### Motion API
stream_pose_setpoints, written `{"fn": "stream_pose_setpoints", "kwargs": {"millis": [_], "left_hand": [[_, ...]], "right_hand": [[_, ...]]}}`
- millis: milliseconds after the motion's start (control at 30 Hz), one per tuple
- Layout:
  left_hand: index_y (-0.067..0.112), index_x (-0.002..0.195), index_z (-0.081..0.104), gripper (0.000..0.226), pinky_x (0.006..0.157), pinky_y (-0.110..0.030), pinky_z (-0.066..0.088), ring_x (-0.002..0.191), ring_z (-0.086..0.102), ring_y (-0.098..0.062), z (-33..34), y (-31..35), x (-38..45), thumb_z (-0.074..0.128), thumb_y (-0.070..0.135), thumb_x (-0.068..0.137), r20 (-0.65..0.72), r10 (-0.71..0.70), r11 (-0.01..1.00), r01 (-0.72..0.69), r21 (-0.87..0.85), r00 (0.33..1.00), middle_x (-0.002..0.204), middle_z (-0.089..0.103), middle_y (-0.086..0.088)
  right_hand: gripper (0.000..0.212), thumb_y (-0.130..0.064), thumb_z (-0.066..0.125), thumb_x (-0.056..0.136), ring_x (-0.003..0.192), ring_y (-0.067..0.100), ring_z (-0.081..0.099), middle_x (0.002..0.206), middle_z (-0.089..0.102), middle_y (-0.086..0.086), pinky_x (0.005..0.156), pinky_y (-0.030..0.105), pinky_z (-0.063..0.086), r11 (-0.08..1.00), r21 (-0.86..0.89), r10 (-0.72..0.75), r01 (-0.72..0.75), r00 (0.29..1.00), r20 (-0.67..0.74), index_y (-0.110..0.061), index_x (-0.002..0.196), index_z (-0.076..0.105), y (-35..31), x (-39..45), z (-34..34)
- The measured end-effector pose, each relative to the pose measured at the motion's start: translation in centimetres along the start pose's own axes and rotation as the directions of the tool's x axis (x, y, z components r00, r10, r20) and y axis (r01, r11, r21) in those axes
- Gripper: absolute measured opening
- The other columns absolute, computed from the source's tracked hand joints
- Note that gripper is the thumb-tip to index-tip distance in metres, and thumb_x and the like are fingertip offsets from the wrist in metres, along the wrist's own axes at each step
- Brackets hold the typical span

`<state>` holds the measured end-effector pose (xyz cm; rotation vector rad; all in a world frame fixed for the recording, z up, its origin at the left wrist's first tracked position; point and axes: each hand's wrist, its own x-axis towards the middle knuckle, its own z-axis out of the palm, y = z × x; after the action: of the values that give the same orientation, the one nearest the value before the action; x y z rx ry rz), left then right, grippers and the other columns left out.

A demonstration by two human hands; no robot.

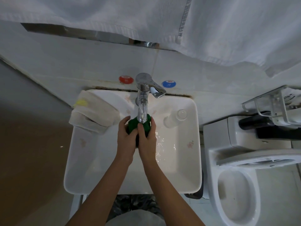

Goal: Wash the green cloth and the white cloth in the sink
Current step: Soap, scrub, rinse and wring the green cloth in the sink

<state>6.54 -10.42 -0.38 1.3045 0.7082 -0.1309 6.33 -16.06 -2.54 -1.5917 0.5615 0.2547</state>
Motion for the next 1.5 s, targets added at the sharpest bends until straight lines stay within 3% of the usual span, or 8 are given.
{"fn": "stream_pose_setpoints", "kwargs": {"millis": [133,300,533,733,867,967,1300,1500], "left_hand": [[0.017,0.123,0.055,0.041,0.068,-0.02,0.052,0.104,0.059,-0.015,-0.2,0.0,-0.2,0.051,-0.002,0.087,0.083,-0.028,1.0,0.028,-0.002,0.996,0.116,0.061,0.0],[0.017,0.12,0.056,0.027,0.068,-0.017,0.046,0.095,0.06,-0.011,0.1,-0.1,0.4,0.051,0.024,0.095,-0.025,-0.025,0.99,0.028,0.141,0.999,0.105,0.062,0.005],[0.029,0.122,0.053,0.055,0.093,-0.047,0.049,0.101,0.061,-0.015,0.2,-0.7,0.6,0.046,0.061,0.077,-0.008,0.044,0.93,-0.038,0.366,0.999,0.11,0.063,0.008],[0.035,0.115,0.053,0.028,0.089,-0.045,0.051,0.096,0.061,-0.012,0.3,-0.9,0.8,0.048,0.047,0.089,-0.083,0.097,0.936,-0.063,0.345,0.992,0.105,0.064,0.013],[0.029,0.106,0.057,0.017,0.078,-0.039,0.053,0.087,0.064,-0.014,0.4,-1.6,1.3,0.05,0.04,0.095,-0.072,0.079,0.937,-0.049,0.346,0.994,0.092,0.065,0.011],[0.018,0.101,0.058,0.023,0.069,-0.031,0.05,0.081,0.063,-0.017,0.4,-1.6,1.3,0.05,0.038,0.095,-0.113,0.083,0.953,-0.045,0.299,0.99,0.086,0.064,0.002],[0.013,0.056,0.053,0.036,0.054,-0.029,0.041,0.047,0.047,-0.006,0.7,-1.6,1.1,0.05,0.012,0.092,-0.224,0.118,0.967,-0.06,0.25,0.967,0.051,0.052,0.001],[0.015,0.097,0.054,0.014,0.065,-0.026,0.049,0.081,0.062,-0.017,0.2,-1.5,1.4,0.051,0.029,0.096,-0.022,0.079,0.973,-0.072,0.219,0.997,0.088,0.061,-0.002]], "right_hand": [[0.028,-0.026,0.047,0.1,0.103,0.014,0.061,0.108,0.063,-0.006,0.093,0.038,0.052,0.995,0.086,0.056,-0.049,0.995,-0.084,-0.021,0.125,0.057,-0.3,1.0,-0.5],[0.026,-0.024,0.04,0.1,0.101,0.023,0.061,0.102,0.064,0.003,0.094,0.046,0.051,0.997,0.024,0.075,-0.073,0.99,-0.119,-0.016,0.111,0.062,-0.4,1.5,-0.4],[0.025,-0.023,0.039,0.102,0.095,0.015,0.061,0.101,0.066,-0.001,0.091,0.039,0.05,0.999,0.015,0.036,-0.035,0.996,-0.081,-0.02,0.107,0.063,-0.5,1.3,-0.2],[0.034,-0.041,0.047,0.093,0.109,0.008,0.059,0.116,0.062,-0.009,0.091,0.031,0.051,0.984,0.174,0.013,-0.019,0.999,0.033,-0.029,0.125,0.053,-0.1,-0.1,0.6],[0.023,-0.049,0.052,0.087,0.084,0.012,0.064,0.09,0.065,-0.004,0.072,0.035,0.055,0.995,0.081,-0.054,0.053,0.998,0.015,-0.03,0.096,0.061,0.2,-0.4,0.7],[0.009,-0.027,0.056,0.096,0.069,0.002,0.059,0.08,0.06,-0.002,0.064,0.022,0.05,0.995,0.052,-0.093,0.09,0.994,0.049,-0.023,0.088,0.058,-0.1,-0.1,0.2],[0.03,-0.026,0.055,0.093,0.054,0.009,0.048,0.059,0.052,-0.003,0.054,0.029,0.043,0.99,-0.07,-0.119,0.119,0.993,-0.003,-0.016,0.065,0.053,0.0,0.6,0.2],[0.025,-0.02,0.049,0.097,0.065,0.013,0.054,0.068,0.056,-0.005,0.064,0.033,0.046,0.998,-0.037,-0.061,0.059,0.998,-0.035,-0.017,0.074,0.055,-0.9,1.7,-0.5]]}}
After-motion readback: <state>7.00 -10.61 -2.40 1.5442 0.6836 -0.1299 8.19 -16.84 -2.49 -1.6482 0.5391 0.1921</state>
